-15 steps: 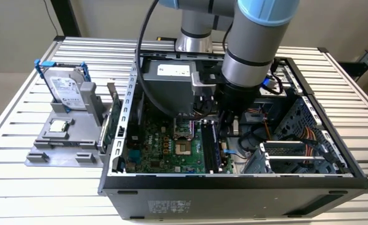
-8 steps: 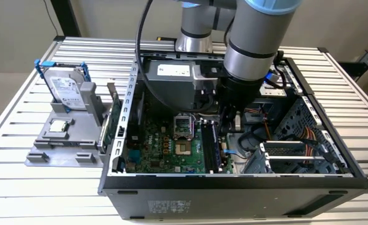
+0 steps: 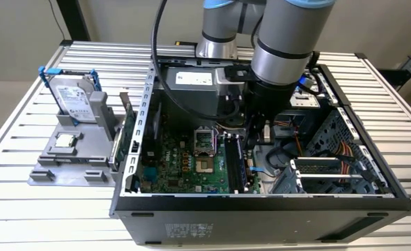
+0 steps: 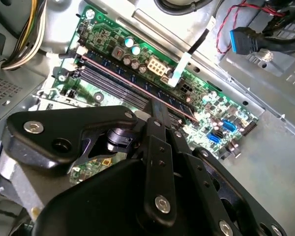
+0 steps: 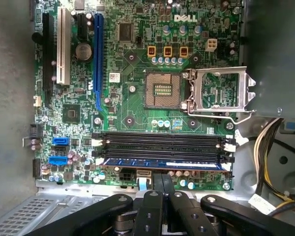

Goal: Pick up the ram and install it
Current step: 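Press down the ram until it locks into place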

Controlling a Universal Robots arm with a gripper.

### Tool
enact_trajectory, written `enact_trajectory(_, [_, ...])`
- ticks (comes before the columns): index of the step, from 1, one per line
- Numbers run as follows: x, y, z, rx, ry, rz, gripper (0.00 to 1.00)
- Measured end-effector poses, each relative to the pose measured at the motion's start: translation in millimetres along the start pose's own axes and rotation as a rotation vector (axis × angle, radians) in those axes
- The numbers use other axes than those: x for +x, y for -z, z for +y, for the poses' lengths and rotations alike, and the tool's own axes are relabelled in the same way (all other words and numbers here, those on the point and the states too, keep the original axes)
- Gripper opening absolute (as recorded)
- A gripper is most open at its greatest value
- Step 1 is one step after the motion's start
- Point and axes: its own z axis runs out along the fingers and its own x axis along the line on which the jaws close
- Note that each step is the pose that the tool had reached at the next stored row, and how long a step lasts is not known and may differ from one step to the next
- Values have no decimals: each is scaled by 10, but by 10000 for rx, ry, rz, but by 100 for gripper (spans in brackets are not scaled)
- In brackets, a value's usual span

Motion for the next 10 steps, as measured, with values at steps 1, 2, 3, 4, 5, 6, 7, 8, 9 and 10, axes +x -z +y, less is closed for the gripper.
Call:
enact_trajectory(1, [1, 12, 0, -2, 0, 1, 0])
enact_trajectory(2, [1, 20, 0, -3, 0, -1, 0])
enact_trajectory(3, [1, 29, 0, -4, 0, 0, 0])
enact_trajectory(4, [2, 35, 0, -5, 1, 0, 0])
enact_trajectory(5, [2, 35, 0, -5, 1, -2, 0])
enact_trajectory(6, [2, 35, 0, -5, 1, -2, 0])
enact_trajectory(7, [2, 36, 0, -5, 1, -1, 0])
enact_trajectory(8, [2, 37, 0, -5, 1, -1, 0])
enact_trajectory(9, [2, 37, 0, -5, 1, -1, 0])
enact_trajectory(10, [2, 37, 0, -5, 1, -1, 0])
